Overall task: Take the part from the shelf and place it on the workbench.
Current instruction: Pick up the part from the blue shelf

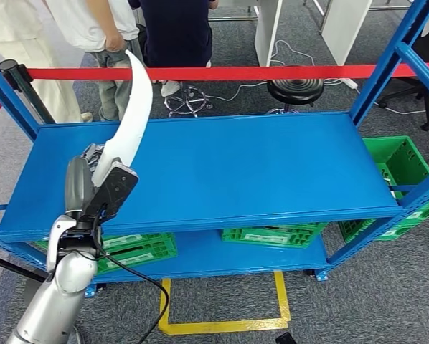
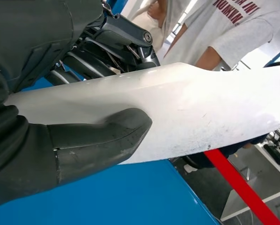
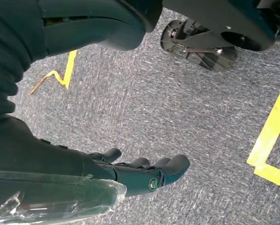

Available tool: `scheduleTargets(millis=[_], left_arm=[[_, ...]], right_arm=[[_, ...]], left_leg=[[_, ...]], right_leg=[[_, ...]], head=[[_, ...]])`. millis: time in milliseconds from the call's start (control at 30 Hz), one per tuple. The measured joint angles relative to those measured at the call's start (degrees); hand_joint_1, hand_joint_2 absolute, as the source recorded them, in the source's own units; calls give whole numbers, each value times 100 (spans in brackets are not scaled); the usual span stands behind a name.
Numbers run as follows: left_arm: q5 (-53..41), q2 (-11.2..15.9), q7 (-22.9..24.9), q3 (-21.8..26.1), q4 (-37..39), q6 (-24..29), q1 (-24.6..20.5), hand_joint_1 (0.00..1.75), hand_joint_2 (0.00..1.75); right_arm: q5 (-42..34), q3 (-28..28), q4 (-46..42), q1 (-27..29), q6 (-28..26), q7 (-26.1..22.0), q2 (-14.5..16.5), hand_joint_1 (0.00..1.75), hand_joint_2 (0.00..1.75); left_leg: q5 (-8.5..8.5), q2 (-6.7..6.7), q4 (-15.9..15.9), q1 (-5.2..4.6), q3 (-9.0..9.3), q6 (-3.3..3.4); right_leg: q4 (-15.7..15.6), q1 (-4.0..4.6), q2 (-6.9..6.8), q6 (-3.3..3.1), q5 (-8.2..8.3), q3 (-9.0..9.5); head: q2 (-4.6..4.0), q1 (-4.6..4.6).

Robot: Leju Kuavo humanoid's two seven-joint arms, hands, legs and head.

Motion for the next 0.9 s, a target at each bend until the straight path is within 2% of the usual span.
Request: scheduleTargets(millis=[67, 100, 133, 233, 300, 333, 400, 433, 467, 500, 567, 633, 733, 800, 833, 900], left_arm=[[-5, 9, -17, 1, -1, 0, 1, 175, 175], [-7, 16, -26, 1, -2, -1, 1, 175, 175], [-13, 25, -36, -1, -3, -4, 2, 175, 175], [-42, 58, -63, -7, -7, -16, 14, 175, 175], [-52, 87, -78, -9, -13, -17, 15, 175, 175], [-55, 100, -83, -11, -16, -17, 18, 175, 175], [-55, 116, -87, -14, -17, -6, 43, 175, 175], [-55, 121, -85, -15, -17, 5, 61, 175, 175], [-56, 124, -84, -15, -17, 19, 75, 175, 175], [-59, 125, -82, -15, -17, 31, 83, 175, 175], [-64, 124, -81, -15, -20, 40, 82, 175, 175], [-52, 120, -87, -18, -31, 50, 84, 175, 175], [87, 115, -155, -16, -68, 61, 123, 175, 175], [205, 102, -222, -13, -125, 61, 140, 175, 175], [243, 90, -246, -13, -156, 61, 145, 175, 175], [287, 75, -279, -13, -191, 58, 164, 175, 175]], right_arm=[[2, -1, 0, -12, 3, 1, 0, 0, 175], [3, 0, 0, -20, 5, 1, 0, 0, 175], [4, 1, 0, -25, 8, 2, 1, 0, 175], [8, -1, 0, -14, 11, 10, 1, 0, 175], [15, -2, 0, -14, 11, 9, 1, 0, 175], [19, -2, 0, -17, 11, 7, 1, 0, 175], [19, -1, 0, -14, 11, 5, 0, 0, 175], [20, -2, 0, -10, 10, 5, -1, 0, 175], [20, -2, 0, -7, 10, 6, -1, 0, 175], [20, -3, 0, -6, 9, 7, -1, 0, 175], [21, -3, 0, -10, 9, 7, -1, 0, 175], [21, -2, 0, -15, 7, 7, -1, 0, 175], [21, -2, 0, -8, 4, 11, -1, 0, 175], [21, -2, 0, -7, 3, 13, -1, 0, 175], [22, -1, 0, -10, 3, 13, -1, 0, 175], [23, -1, 0, -10, 4, 16, -2, 0, 175]], left_leg=[[-14, -4, 7, -8, 18, -26], [-17, -6, 18, -19, 15, -49], [-14, -8, 24, -30, 7, -77], [-3, -8, 19, -28, -11, -159], [-169, -4, 225, -19, -99, -215], [-339, -2, 505, -15, -222, -241], [-691, 0, 1273, -8, -567, -274], [-771, 0, 1553, -6, -694, -279], [-734, 0, 1627, -6, -728, -278], [-595, 1, 1474, -6, -654, -270], [-208, 6, 718, -6, -282, -246], [-39, 6, 128, -13, -6, -213], [-33, 0, -3, -29, 26, -123], [-9, 1, -32, -13, 34, -51], [-3, 3, -43, -1, 38, -24], [-9, 6, -42, -1, 38, 5]], right_leg=[[-801, 1, -1, -20, 367, 405], [-1118, 1, 3, -39, 468, 571], [-1292, 5, 8, -60, 500, 663], [-1350, 13, 22, -162, 506, 675], [-1370, -6, 21, -236, 528, 676], [-1376, -14, 17, -262, 534, 677], [-1376, -11, 12, -286, 533, 672], [-1376, -9, 11, -288, 533, 671], [-1375, -8, 13, -289, 533, 671], [-1375, -8, 14, -288, 533, 675], [-1374, -6, 17, -276, 531, 685], [-1367, 15, 22, -231, 534, 669], [-1398, 12, 24, -126, 558, 650], [-1252, 2, 12, -59, 440, 569], [-1006, -1, 5, -33, 294, 451], [-213, -1, -2, 2, -82, 90]], head=[[0, 1], [0, -4], [0, -10], [0, -18], [0, -41], [0, -53], [0, -69], [0, -69], [0, -69], [0, -69], [0, -70], [0, -63], [0, -63], [0, -48], [0, -40], [0, -21]])
